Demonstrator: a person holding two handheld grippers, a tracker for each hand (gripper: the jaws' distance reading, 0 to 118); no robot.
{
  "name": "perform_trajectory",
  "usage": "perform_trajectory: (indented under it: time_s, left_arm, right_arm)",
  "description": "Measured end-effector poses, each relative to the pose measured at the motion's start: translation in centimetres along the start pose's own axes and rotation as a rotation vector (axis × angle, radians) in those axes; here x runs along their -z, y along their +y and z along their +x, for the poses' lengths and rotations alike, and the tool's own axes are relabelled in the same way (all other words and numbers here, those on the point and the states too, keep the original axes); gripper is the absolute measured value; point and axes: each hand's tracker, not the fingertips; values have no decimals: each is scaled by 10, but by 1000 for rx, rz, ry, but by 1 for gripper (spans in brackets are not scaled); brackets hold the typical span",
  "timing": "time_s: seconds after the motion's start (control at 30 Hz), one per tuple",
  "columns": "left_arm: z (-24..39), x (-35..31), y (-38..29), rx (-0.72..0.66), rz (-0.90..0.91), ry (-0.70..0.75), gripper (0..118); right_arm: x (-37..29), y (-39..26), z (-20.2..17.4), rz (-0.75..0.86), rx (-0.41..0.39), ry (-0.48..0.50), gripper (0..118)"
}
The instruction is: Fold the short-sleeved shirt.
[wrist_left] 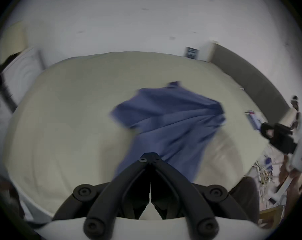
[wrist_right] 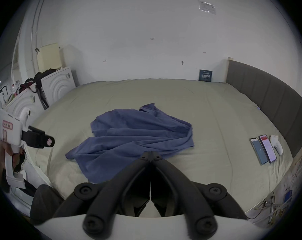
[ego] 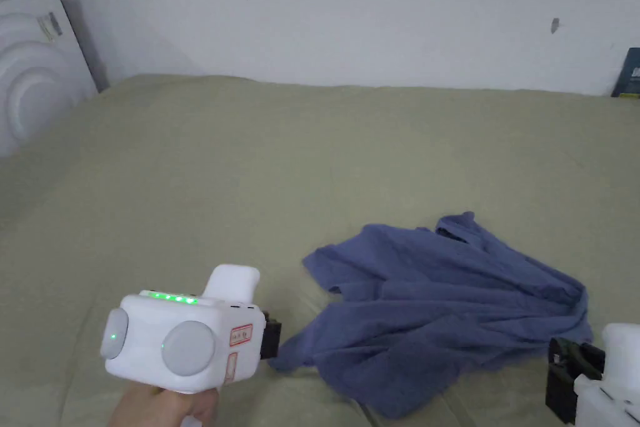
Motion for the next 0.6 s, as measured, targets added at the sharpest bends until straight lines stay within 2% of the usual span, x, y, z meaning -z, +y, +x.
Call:
perform_trajectory:
  time_s: [0.13,0.17,0.23,0.27,0.3,0.33,0.43,0.5,0.57,0.6]
  left_arm:
    - [-26,26,-8,-28,-57,28,0]
    - [-27,34,-4,-39,-49,12,7]
    - [-22,53,-3,-44,-58,-3,100]
    - [-17,65,2,-40,-103,22,118]
    - [-13,77,2,-39,-133,50,115]
    - [-12,77,7,-16,-33,9,115]
    - [-8,100,22,-27,-85,37,115]
    - [-3,117,1,-27,-113,21,115]
    - [-2,124,-4,-41,-134,6,109]
    - [-3,123,1,-39,-130,4,101]
  right_arm:
    - [6,-2,-14,-23,-4,20,0]
    - [9,-3,-18,-34,-14,21,0]
    - [11,-5,-20,-46,-33,18,0]
    - [12,-6,-20,-48,-37,19,0]
    - [14,-6,-19,-55,-41,19,0]
    - [16,-7,-19,-61,-40,15,0]
    - [20,-9,-13,-85,-30,4,0]
    - [24,-11,-8,-98,-25,-5,0]
    - [28,-13,-5,-111,-20,-9,0]
    - [30,-13,-4,-118,-20,-8,0]
